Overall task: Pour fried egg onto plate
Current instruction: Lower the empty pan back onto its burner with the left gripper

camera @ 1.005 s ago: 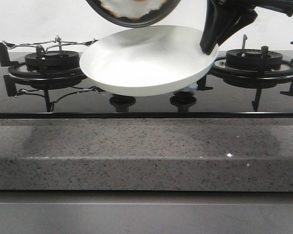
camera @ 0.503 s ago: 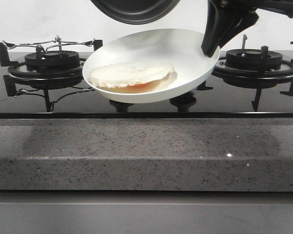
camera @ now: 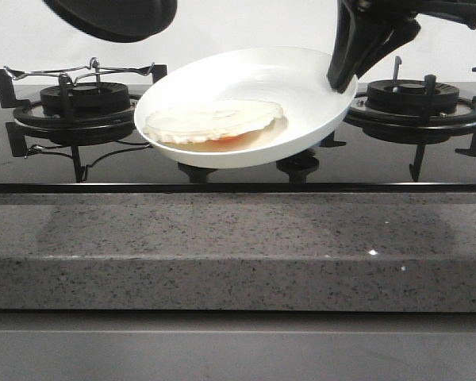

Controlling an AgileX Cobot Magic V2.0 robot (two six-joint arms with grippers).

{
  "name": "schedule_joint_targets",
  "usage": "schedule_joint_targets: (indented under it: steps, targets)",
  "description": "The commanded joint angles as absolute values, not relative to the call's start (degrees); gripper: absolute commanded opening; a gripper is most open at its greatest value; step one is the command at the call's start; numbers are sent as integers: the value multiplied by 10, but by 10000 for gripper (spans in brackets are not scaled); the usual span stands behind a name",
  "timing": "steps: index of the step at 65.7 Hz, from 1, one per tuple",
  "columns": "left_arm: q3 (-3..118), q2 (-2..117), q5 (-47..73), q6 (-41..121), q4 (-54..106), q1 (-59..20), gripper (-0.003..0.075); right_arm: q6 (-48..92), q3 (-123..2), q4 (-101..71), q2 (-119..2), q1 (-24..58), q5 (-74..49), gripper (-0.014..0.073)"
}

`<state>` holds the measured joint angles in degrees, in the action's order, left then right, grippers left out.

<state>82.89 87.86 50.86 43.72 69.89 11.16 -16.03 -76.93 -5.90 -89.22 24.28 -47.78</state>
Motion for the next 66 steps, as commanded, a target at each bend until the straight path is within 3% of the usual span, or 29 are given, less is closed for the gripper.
schedule_joint_targets:
  steps: [1, 17, 48, 57, 66]
  targets:
    - [850, 896, 551, 425, 822, 152, -20, -160, -785, -61, -868, 243, -445, -101]
    - [850, 993, 612, 393, 902, 209, -20, -160, -785, -61, -868, 243, -445, -101]
    - [850, 1055, 609, 335, 893, 216, -14, -160, -785, -61, -868, 243, -445, -101]
    - [850, 1055, 608, 335, 887, 216, 83, -160, -785, -61, -868, 243, -445, -101]
    - [850, 1055, 606, 335, 877, 216, 299, -160, -785, -61, -868, 243, -445, -101]
